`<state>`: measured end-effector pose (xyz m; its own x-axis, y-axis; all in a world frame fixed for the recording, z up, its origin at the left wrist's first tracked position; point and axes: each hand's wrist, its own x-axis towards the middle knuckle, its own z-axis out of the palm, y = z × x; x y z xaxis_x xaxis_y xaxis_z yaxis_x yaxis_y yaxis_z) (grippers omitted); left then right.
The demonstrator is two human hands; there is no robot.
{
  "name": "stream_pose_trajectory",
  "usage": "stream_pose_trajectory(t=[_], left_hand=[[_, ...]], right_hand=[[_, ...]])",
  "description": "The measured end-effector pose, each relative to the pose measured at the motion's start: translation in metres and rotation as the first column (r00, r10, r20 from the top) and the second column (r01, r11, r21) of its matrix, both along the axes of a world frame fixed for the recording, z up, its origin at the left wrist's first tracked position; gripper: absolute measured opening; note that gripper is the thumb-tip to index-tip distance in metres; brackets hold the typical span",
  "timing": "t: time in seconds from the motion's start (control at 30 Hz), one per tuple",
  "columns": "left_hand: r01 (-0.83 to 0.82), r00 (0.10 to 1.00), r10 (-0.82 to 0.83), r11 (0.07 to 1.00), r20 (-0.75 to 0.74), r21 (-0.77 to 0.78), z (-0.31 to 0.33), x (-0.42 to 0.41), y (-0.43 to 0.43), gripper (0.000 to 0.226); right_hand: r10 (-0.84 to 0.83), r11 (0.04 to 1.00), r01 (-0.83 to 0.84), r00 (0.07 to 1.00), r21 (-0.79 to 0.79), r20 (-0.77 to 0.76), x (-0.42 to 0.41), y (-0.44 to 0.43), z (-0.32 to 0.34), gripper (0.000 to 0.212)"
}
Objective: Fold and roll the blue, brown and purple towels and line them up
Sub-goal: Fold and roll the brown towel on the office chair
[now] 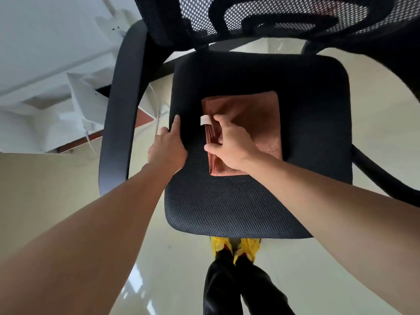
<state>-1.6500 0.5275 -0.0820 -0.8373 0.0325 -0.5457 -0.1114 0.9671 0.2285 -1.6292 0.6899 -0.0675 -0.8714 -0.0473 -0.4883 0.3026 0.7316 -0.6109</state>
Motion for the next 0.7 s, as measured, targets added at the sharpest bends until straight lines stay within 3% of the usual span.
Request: stream_pose_trajectory(t=[0.03, 0.1, 0.17, 0.2, 0.23, 0.3, 0.37, 0.43, 0.57, 0.7], left_hand=[[-0.032, 0.999, 0.032, 0.999, -0.031, 0.025, 0.003, -0.001, 0.001, 0.068], [-0.02, 0.968, 0.039, 0.997, -0.25, 0.077, 0.011, -0.001, 0.007, 0.057], [0.166, 0.865, -0.096, 0.981, -0.493, 0.1, 0.018, -0.002, 0.025, 0.047], [0.306, 0.814, -0.21, 0.947, -0.542, 0.093, 0.019, -0.003, 0.037, 0.046], [0.443, 0.778, -0.337, 0.892, -0.53, 0.083, 0.019, -0.003, 0.049, 0.049], [0.585, 0.764, -0.527, 0.809, -0.372, 0.054, 0.012, -0.005, 0.064, 0.067], [0.558, 0.819, -0.545, 0.829, -0.181, 0.029, 0.004, -0.016, 0.063, 0.091], [0.502, 0.862, -0.497, 0.865, -0.103, 0.027, -0.003, -0.028, 0.056, 0.109], [0.503, 0.863, -0.499, 0.864, -0.083, 0.037, -0.006, -0.038, 0.053, 0.121], [0.511, 0.857, -0.508, 0.86, -0.085, 0.015, -0.008, -0.037, 0.053, 0.122]], right_hand=[[-0.045, 0.996, 0.046, 0.999, -0.076, 0.011, 0.001, 0.008, 0.004, 0.066], [-0.248, 0.957, 0.233, 0.967, -0.172, -0.067, -0.001, 0.035, 0.012, 0.045], [-0.51, 0.84, 0.468, 0.853, -0.273, -0.108, -0.01, 0.064, 0.017, 0.018], [-0.599, 0.769, 0.553, 0.798, -0.321, -0.06, -0.017, 0.074, 0.018, 0.011], [-0.65, 0.703, 0.616, 0.759, -0.355, 0.029, -0.024, 0.083, 0.019, 0.009], [-0.665, 0.556, 0.72, 0.685, -0.414, 0.297, -0.039, 0.093, 0.016, 0.01], [-0.62, 0.413, 0.792, 0.606, -0.449, 0.498, -0.052, 0.108, 0.014, 0.014], [-0.628, 0.322, 0.823, 0.555, -0.468, 0.546, -0.06, 0.123, 0.014, 0.018], [-0.778, 0.373, 0.808, 0.54, -0.456, 0.32, -0.043, 0.13, 0.027, 0.011], [-0.541, 0.504, 0.752, 0.659, -0.426, 0.523, 0.041, 0.111, 0.021, 0.015]])
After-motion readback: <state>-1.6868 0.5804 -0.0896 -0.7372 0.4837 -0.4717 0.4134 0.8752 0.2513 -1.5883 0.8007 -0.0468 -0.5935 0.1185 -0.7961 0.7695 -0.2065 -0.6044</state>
